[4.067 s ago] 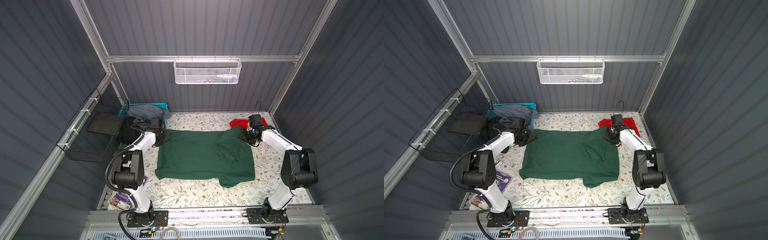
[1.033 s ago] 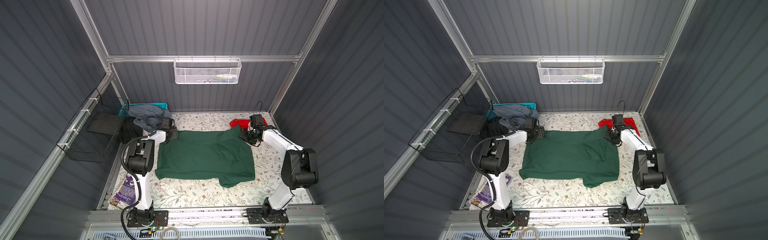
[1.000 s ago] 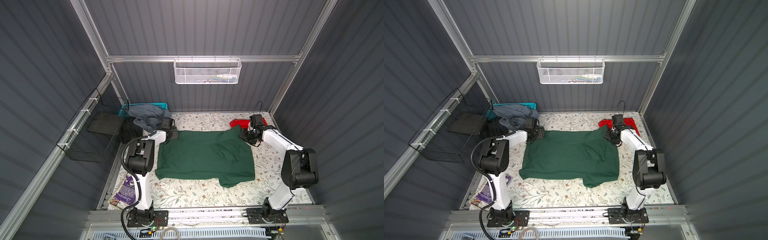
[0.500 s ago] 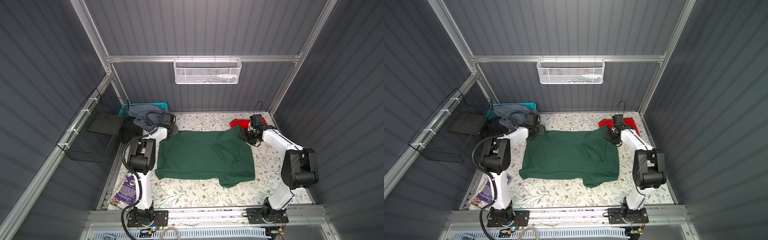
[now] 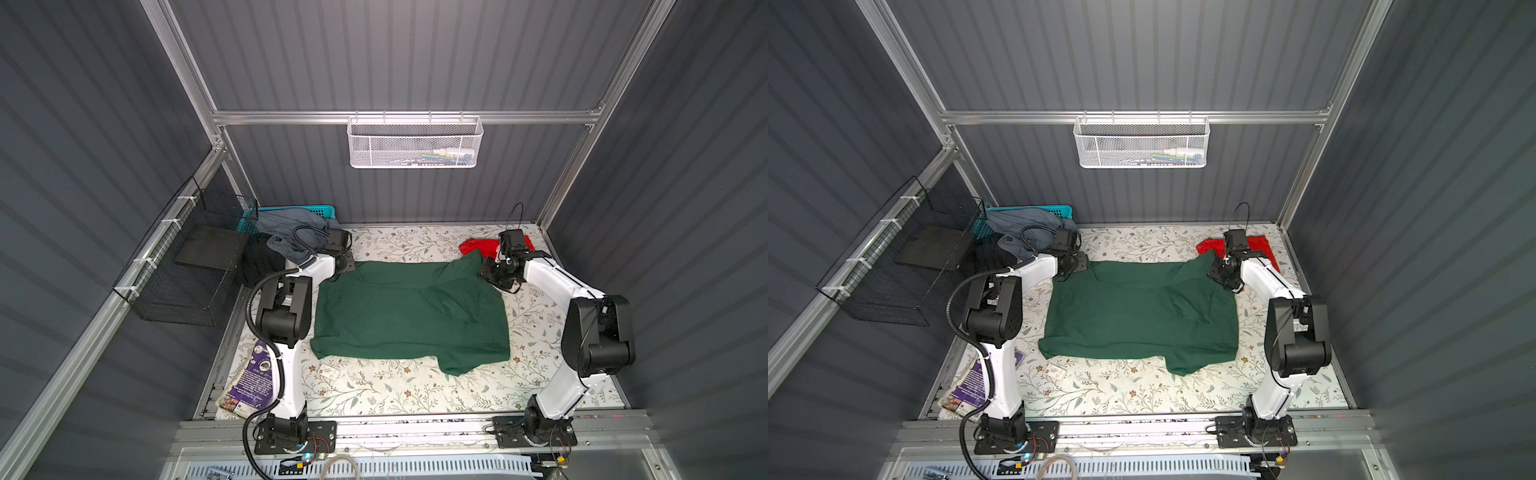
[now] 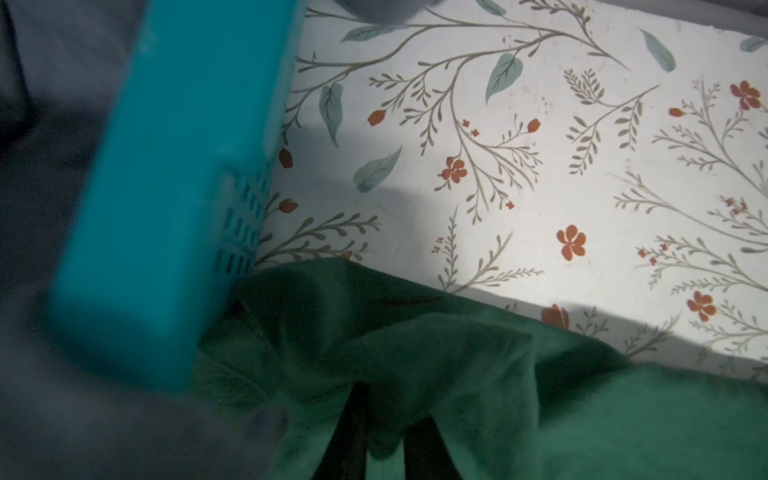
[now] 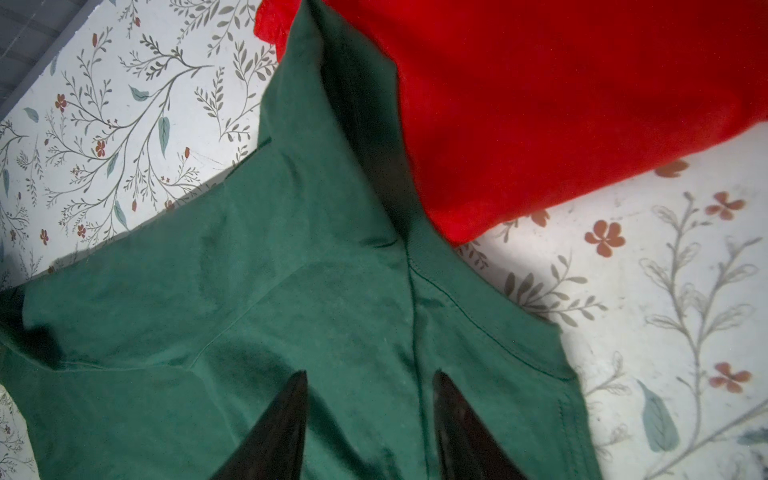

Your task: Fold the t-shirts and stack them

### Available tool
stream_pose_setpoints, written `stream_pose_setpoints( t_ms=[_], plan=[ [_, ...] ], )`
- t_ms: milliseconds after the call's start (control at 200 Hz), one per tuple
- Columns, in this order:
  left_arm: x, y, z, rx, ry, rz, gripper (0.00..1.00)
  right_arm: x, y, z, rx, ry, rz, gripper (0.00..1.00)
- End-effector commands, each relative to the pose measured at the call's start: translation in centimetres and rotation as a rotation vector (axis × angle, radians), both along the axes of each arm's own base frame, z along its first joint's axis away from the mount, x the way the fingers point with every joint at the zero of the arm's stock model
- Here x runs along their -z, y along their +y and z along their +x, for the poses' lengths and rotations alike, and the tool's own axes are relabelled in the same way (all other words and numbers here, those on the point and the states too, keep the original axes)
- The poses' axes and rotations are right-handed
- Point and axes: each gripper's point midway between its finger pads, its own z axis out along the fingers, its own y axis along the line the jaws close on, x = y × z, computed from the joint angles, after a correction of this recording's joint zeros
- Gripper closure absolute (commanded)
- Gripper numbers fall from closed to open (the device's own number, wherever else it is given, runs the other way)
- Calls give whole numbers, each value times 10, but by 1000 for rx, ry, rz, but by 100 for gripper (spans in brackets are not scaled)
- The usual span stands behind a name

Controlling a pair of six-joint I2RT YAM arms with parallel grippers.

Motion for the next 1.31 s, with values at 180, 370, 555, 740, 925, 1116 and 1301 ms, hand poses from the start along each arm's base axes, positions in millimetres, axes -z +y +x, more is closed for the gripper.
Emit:
stream_pose_setpoints(
  t_ms=[180,370,555,740,925,1116,1301],
  plan=[
    [-5,15,-9,10,41,119,100,0,-2,1,7,13,-6,50],
    [-10,33,-31,3,50,210,100,-1,-4,1,17,10,-8,50],
    [-7,61,-57,-30,72,353,100,1,-5,0,21,14,-9,50],
    [-16,81,-61,-71,15,474,100,0,-5,2,16,13,-11,50],
    [-26,87,-61,-59,-41,537,100,-4,-7,1,15,6,-21,50],
    [-38,87,-69,-45,-77,619,100,-4,-11,0,21,12,-28,50],
    [-41,78,-80,-31,-116,631,100,-2,-11,2,19,16,-19,50]
  ],
)
